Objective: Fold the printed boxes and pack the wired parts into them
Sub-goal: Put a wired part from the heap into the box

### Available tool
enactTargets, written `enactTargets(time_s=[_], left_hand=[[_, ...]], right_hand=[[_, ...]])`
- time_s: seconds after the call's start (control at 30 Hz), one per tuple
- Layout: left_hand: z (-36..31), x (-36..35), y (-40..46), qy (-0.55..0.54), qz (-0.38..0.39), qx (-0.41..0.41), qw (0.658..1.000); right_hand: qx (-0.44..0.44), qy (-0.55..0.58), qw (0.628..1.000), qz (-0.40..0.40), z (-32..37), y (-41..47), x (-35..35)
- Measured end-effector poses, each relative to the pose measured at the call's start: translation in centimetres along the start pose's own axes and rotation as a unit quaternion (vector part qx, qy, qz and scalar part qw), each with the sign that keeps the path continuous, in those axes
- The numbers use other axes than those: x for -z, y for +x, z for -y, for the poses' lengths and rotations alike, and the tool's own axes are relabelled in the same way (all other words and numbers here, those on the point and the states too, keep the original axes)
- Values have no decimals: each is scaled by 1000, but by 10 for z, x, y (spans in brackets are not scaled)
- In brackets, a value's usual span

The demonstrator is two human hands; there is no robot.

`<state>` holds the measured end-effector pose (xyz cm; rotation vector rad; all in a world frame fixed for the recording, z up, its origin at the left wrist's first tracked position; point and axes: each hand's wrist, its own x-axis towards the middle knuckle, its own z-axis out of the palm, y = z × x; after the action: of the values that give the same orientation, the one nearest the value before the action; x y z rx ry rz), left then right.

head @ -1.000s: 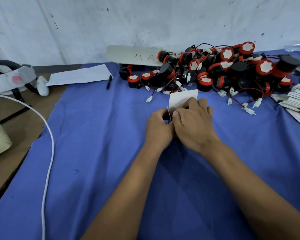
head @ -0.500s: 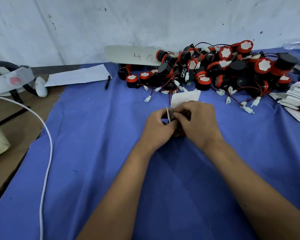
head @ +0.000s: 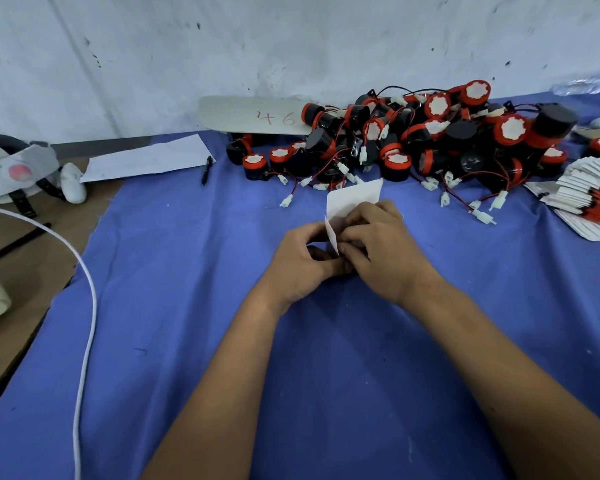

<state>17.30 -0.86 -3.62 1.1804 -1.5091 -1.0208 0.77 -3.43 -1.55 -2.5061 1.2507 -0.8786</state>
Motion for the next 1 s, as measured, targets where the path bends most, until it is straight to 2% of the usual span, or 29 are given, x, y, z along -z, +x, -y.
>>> enactTargets(time_s=[0.17,0.27,0.4,0.47,0.5,0.57,0.6,0.67,0.77,0.87,1.0], left_hand=[[0,1,0,-13,0,4,1000],[0,1,0,-18,-6,6,1000],[2,3,1,43,-51,2,998],[3,6,1,81,-58,-16,995],[4,9,1,92,-62,-18,994],[5,13,0,100,-73,-17,992],[5,16,0,102,-82,-18,991],[7,20,0,116,-103,-23,988],[8,18,1,149,-127,-50,979],[6,10,1,186,-167,-90,964],[4,-3,1,243,-261,-147,923]], right_hand=[[35,-77,996,-7,2,-2,4],[40,-94,995,20,0,-3,5],[59,-83,995,14,-8,-4,1],[67,-45,995,-60,-9,-3,1],[59,-31,990,-127,-9,-2,1],[-7,2,967,-255,-11,-1,5],[-56,34,957,-282,-13,0,7],[-129,106,954,-250,-19,1,5],[-120,159,963,-182,-23,0,-5],[-93,153,971,-159,-22,1,-12],[-87,86,981,-152,-23,1,-13]])
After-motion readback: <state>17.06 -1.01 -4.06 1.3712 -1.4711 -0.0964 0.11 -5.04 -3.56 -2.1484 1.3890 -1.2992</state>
